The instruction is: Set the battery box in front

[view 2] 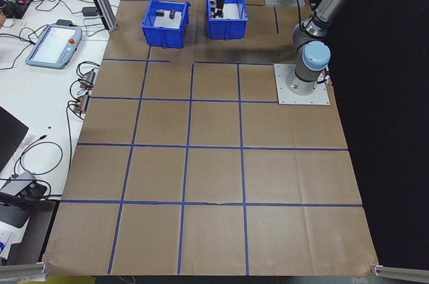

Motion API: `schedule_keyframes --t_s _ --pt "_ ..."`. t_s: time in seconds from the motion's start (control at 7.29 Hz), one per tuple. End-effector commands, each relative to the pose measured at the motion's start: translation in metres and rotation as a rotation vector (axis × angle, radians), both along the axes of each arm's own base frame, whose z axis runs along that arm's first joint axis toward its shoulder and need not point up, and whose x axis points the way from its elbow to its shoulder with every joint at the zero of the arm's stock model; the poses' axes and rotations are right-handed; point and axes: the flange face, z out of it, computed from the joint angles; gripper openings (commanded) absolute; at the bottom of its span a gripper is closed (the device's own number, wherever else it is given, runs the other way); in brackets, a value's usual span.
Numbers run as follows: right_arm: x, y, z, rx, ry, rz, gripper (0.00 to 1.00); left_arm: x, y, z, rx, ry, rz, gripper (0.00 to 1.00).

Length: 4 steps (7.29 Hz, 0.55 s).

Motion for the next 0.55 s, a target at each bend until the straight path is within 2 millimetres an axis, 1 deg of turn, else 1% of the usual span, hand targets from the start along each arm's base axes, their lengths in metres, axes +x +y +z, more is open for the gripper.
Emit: schedule_keyframes --t_s 0.0,0.41 --pt "0.0001 0.0005 0.0002 0.0 0.002 0.0 1.0 0.0003 0.0001 0.0001 0.0 -0.002 0.0 1.0" --pt "-0.0018 0.0006 -0.0007 0.003 0.013 -0.001 1.0 -0.0004 0.0009 0.0 0.0 -0.003 -0.001 1.0"
